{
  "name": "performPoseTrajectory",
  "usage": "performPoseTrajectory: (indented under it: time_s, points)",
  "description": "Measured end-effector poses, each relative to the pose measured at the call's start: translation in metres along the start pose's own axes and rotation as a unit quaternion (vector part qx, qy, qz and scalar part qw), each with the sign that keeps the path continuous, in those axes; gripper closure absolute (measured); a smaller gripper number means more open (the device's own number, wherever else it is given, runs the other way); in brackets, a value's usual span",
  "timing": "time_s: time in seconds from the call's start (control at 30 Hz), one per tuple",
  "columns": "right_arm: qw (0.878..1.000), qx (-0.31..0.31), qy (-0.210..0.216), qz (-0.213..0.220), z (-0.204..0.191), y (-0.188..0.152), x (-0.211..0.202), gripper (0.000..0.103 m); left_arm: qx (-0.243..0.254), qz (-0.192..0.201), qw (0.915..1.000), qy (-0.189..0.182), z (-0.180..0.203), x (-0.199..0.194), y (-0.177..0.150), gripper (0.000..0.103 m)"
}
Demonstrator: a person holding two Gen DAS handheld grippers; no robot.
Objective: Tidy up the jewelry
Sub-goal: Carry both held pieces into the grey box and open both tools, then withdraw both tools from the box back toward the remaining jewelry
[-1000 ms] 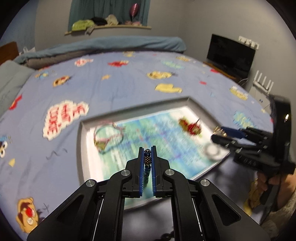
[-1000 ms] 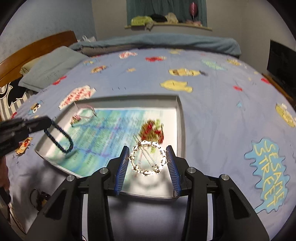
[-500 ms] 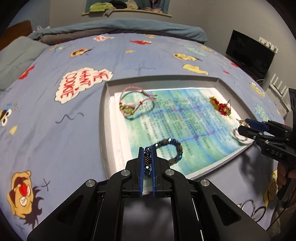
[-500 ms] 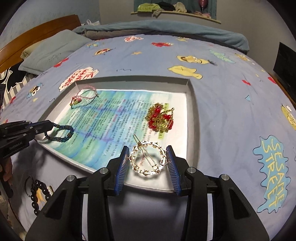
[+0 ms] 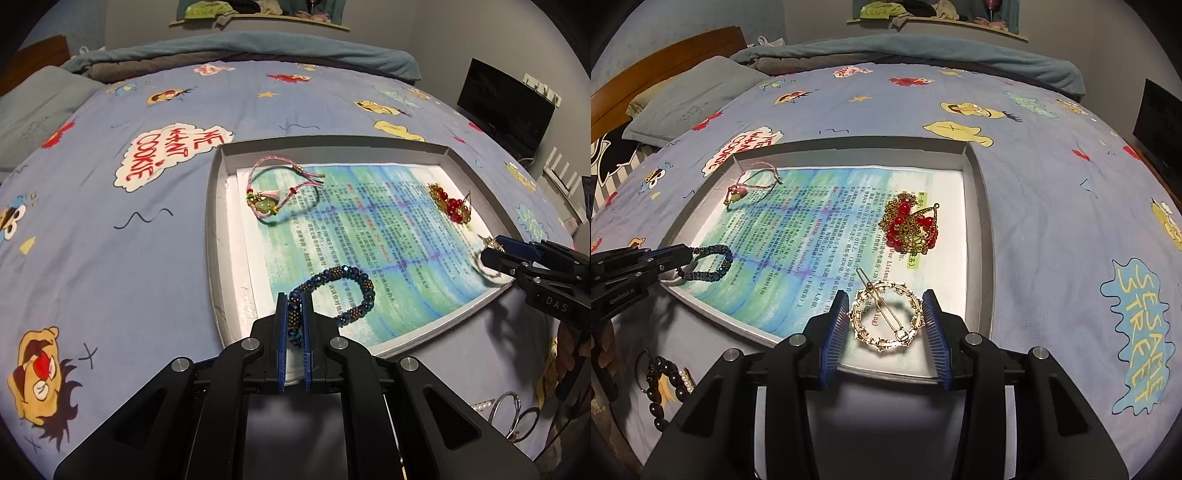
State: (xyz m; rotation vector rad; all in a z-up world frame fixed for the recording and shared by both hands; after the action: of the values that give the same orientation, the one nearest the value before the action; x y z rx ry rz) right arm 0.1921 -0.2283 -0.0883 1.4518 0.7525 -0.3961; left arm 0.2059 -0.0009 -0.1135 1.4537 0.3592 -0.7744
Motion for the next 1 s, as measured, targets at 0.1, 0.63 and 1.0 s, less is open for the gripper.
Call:
performPoseTrajectory:
  time_s: [0.1, 0.63, 1.0]
  points:
    - [1.000, -0.001, -0.001, 0.001, 0.000, 0.000, 0.000, 0.062, -0.003, 0.000, 1.0000, 0.001, 0.000, 0.001, 0.000, 0.095]
    - [0.999, 0.006, 0.023, 0.039, -0.009, 0.014, -0.023, 0.036, -0.010, 0.015, 0.9998, -0.007, 0.004, -0.013, 0.008, 0.061]
    - [0.996, 0.009, -0.007, 0.087, 0.000, 0.024, -0.071, 0.006, 0.009, 0.100, 0.9934, 0.055, 0.002, -0.067, 0.036, 0.011]
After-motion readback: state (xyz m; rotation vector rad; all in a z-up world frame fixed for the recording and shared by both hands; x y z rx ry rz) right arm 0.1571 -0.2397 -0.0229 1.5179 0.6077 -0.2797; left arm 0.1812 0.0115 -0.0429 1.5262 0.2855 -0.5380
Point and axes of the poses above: each gripper's, at about its wrist camera, not at the fingertips, and x roughly the way its jaws point, z to its right, y to its top, the point moved 9 cm from there along x, roughly the way its jaws point, and after that the axes turned 11 degrees about z, right-handed, at the moved point
